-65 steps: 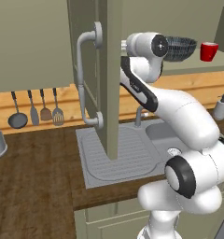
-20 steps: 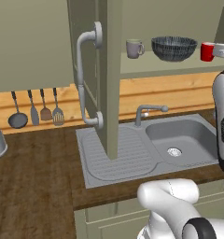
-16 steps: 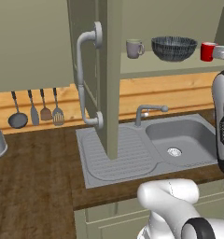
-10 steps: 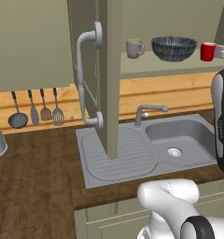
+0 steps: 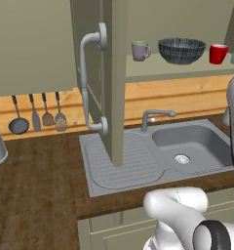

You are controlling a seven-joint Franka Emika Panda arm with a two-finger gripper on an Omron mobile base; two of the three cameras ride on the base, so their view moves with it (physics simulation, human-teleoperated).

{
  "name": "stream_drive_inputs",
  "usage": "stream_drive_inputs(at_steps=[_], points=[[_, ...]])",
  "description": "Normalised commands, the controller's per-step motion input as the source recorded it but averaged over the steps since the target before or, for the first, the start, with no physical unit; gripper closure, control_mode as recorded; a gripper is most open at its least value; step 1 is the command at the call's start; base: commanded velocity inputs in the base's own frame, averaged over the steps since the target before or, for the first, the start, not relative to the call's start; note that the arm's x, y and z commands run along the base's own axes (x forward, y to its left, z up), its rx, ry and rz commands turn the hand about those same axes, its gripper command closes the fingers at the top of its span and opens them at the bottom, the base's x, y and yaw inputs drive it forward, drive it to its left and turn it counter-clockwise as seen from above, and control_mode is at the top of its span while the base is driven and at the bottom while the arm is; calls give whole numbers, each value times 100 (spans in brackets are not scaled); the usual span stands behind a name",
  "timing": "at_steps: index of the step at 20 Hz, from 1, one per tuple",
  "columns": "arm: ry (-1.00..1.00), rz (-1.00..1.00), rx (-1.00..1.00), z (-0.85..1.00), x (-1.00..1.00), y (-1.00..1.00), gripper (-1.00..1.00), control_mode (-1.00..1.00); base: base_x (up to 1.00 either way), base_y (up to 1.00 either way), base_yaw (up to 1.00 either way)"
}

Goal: Gather all objects into one cabinet and sort the glasses and bowls to opposite sides.

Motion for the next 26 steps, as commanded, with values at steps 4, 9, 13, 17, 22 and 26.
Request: stream_drive_inputs(at_steps=[4,9,13,17,22,26], points=[[2,0,0,0,11,-15,-100,-100,0,0,0],[3,0,0,-11,26,-6,-100,-100,0,0,0],[0,0,-1,-21,21,-1,-100,-100,0,0,0],[0,0,0,-16,31,-1,-100,-100,0,0,0],[0,0,0,-3,28,-5,-100,-100,0,0,0],[0,3,0,0,28,-20,-100,-100,0,0,0]])
